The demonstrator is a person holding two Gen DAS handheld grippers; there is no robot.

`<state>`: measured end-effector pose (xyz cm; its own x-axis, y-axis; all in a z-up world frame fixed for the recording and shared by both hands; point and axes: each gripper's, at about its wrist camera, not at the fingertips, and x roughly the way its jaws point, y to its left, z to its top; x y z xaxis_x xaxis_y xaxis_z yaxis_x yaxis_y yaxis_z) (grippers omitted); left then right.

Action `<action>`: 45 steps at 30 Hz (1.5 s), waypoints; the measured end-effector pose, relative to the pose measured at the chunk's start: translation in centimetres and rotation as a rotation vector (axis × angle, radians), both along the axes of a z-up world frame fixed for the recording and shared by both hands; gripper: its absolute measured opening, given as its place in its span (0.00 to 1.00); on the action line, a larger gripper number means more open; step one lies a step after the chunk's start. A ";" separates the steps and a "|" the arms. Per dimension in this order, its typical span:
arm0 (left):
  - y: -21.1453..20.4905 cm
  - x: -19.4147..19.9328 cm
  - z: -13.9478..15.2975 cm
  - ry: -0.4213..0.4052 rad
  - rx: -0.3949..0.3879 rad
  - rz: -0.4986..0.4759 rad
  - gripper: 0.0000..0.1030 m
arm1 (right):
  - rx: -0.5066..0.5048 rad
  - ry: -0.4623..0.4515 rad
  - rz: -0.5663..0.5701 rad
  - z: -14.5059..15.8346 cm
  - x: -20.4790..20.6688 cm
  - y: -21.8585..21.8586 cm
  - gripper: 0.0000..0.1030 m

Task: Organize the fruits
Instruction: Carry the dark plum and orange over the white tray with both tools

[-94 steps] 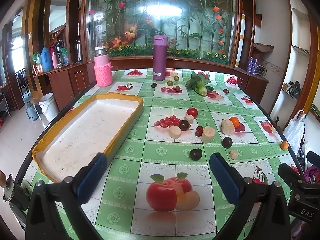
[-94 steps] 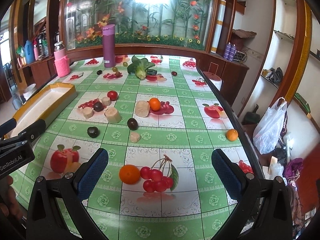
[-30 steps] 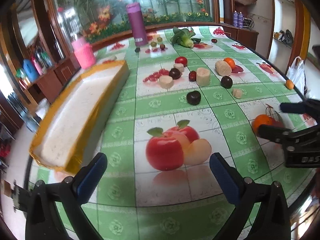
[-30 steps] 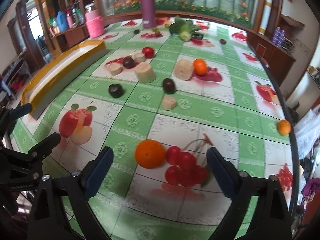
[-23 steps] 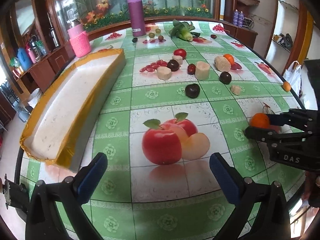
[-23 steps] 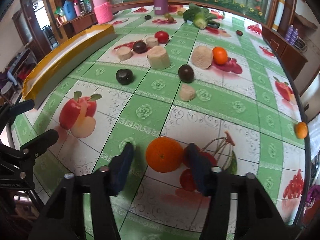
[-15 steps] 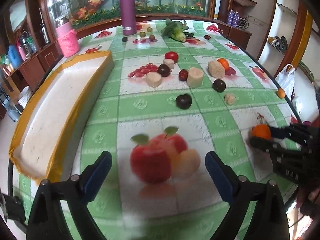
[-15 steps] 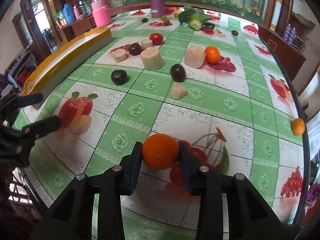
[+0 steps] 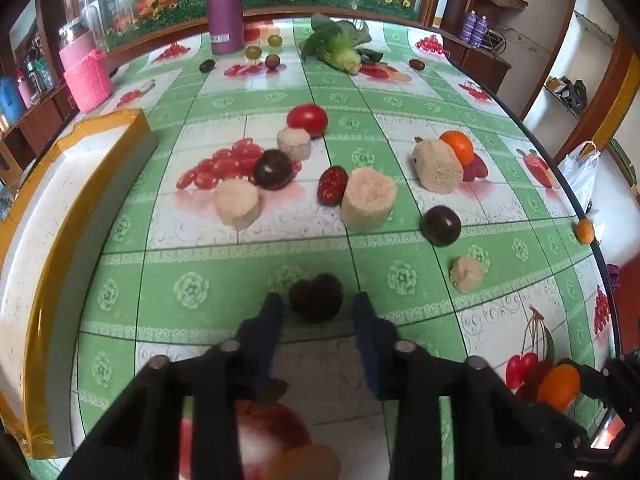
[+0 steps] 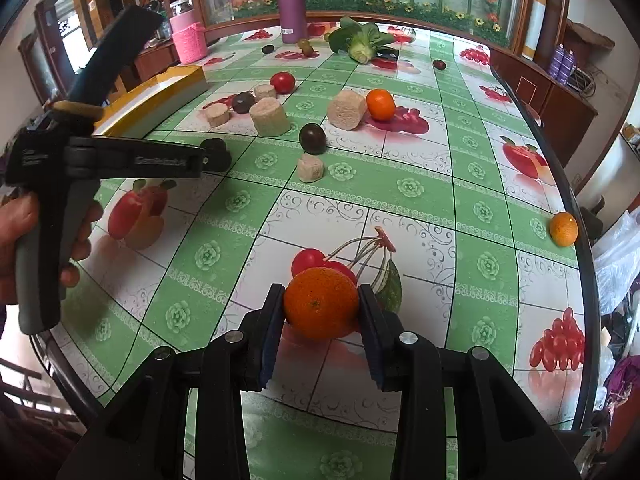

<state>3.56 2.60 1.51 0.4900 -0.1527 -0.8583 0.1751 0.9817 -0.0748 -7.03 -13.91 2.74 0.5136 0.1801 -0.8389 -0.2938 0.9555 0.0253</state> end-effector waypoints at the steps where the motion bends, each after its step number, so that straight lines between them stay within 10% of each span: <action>1: 0.0 0.0 0.0 -0.007 0.001 0.005 0.26 | 0.006 -0.001 0.000 0.0 0.0 -0.2 0.34; 26: 5.2 -7.3 4.4 -0.051 -0.199 0.049 0.24 | 0.049 -0.026 0.057 1.3 1.0 1.3 0.34; 45: 20.4 -5.4 5.3 -0.105 -0.159 0.265 0.25 | 0.052 -0.057 0.309 4.9 8.0 18.9 0.34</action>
